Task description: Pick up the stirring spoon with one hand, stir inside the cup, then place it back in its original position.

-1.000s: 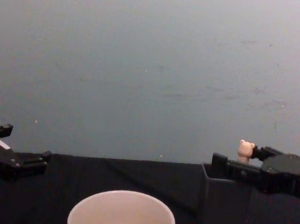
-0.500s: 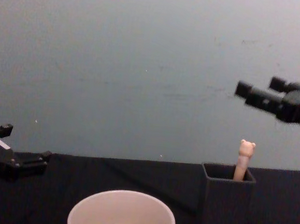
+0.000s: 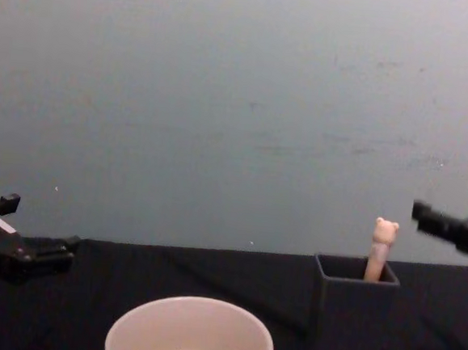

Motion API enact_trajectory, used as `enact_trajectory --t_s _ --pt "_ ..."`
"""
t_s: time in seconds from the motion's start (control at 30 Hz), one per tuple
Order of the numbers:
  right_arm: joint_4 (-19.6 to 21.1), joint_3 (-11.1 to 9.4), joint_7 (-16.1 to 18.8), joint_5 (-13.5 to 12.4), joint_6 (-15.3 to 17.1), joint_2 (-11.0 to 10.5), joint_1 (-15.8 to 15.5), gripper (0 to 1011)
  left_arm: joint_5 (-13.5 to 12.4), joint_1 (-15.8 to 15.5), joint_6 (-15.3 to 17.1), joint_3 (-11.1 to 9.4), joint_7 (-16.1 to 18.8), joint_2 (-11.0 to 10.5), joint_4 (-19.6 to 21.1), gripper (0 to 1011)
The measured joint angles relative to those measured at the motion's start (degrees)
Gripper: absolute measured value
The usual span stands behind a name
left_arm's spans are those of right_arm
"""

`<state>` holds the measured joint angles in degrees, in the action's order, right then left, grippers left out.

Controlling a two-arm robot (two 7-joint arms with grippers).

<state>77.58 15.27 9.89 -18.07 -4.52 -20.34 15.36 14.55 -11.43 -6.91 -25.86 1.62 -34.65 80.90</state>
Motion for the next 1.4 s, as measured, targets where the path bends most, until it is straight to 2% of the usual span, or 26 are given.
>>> enact_trajectory --t_s 0.37,1.4 --pt "-3.5 1.3 1.4 2.5 3.6 0.9 -0.5 1002 0.0 0.0 0.0 0.0 0.0 0.0 0.0 1001" --pt "-3.2 1.3 1.3 2.3 3.3 0.7 -0.5 1002 0.0 0.0 0.0 0.0 0.0 0.0 0.0 1001"
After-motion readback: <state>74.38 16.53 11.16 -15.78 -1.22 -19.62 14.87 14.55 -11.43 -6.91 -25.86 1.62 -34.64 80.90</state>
